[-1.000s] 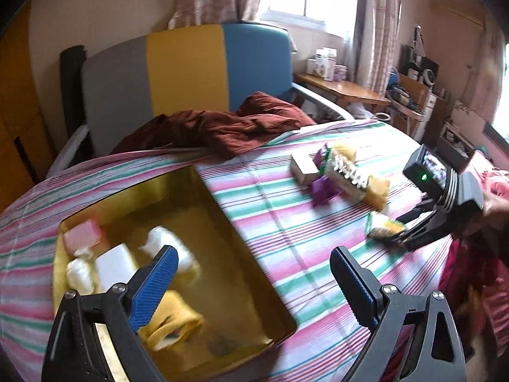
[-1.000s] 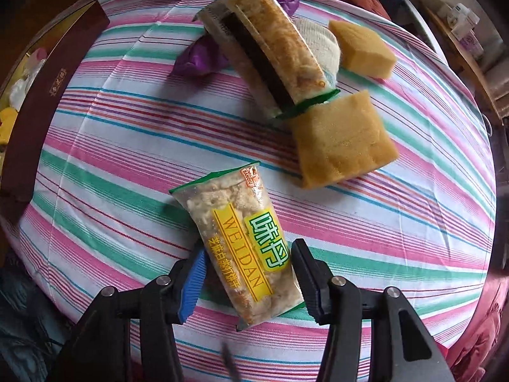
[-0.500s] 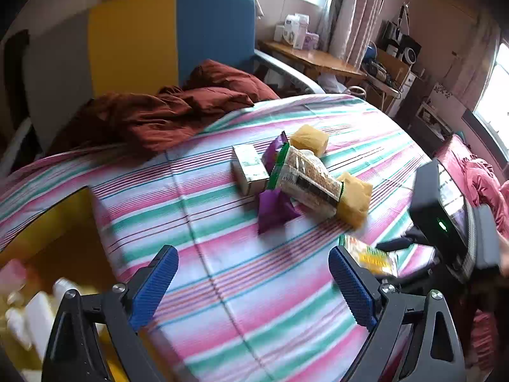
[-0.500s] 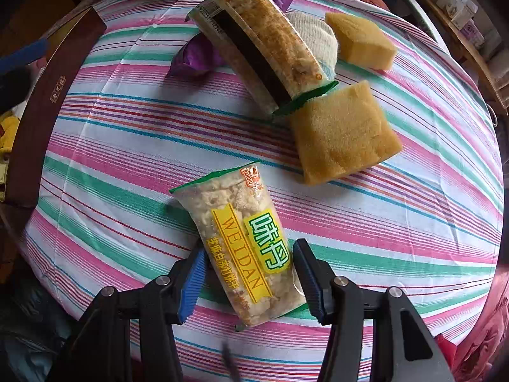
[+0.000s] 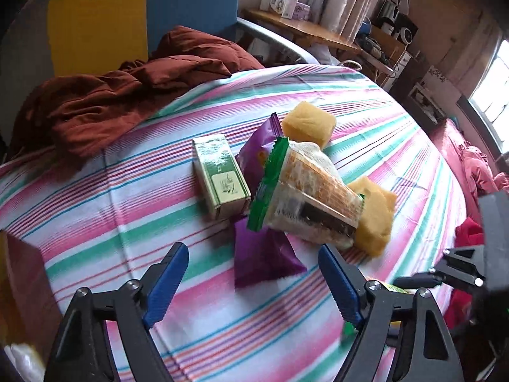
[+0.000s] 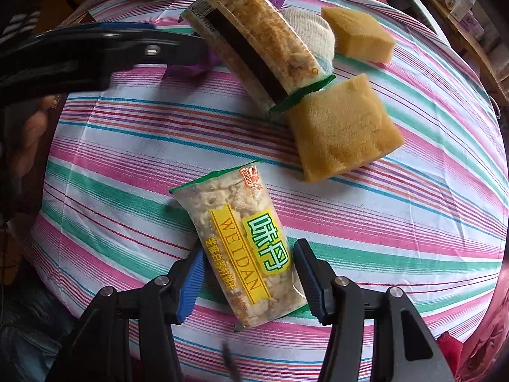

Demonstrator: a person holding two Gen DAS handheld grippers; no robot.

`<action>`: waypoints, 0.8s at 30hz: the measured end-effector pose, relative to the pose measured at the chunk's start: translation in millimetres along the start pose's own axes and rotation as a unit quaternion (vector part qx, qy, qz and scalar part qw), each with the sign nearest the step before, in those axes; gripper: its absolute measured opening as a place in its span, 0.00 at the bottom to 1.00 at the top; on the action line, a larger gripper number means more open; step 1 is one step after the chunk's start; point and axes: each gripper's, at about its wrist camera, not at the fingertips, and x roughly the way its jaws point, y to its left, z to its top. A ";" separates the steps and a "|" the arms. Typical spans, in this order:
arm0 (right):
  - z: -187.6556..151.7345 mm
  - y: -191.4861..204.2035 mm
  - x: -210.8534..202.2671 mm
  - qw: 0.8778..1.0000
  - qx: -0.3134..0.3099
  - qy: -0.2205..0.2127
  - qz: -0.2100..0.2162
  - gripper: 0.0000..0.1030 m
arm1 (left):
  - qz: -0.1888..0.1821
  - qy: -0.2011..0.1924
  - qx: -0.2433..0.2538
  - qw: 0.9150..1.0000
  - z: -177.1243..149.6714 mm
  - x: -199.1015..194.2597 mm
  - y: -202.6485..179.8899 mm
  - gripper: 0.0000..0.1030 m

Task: Organize objects
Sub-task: 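Grasp the purple snack packet with the left gripper while the right grasps the WEIDAN snack bag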

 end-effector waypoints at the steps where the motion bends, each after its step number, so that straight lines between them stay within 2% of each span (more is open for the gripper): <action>1: 0.2 -0.1 -0.6 1.000 0.001 0.000 0.000 0.55 | 0.000 0.003 0.002 1.000 2.2 5.0 -0.7 0.76; 3: 0.7 -0.1 -1.9 1.000 0.004 0.001 0.001 0.55 | -0.001 0.012 0.007 1.000 5.3 15.2 -1.3 0.75; 6: 1.5 -0.2 -4.0 1.000 0.006 0.002 0.002 0.55 | 0.003 0.024 0.019 1.000 7.0 27.3 -2.2 0.63; 10: 4.6 -3.0 -4.4 1.000 0.006 0.003 0.001 0.55 | 0.015 0.024 0.021 0.999 6.9 31.8 0.0 0.40; 15: 6.7 -1.5 -7.8 1.000 0.002 0.004 -0.004 0.54 | 0.030 0.026 0.028 0.999 -4.5 26.0 -1.9 0.38; 24: 9.8 1.7 -13.8 1.000 -0.003 0.005 -0.005 0.54 | 0.051 0.028 0.012 0.998 -42.0 6.4 -9.7 0.35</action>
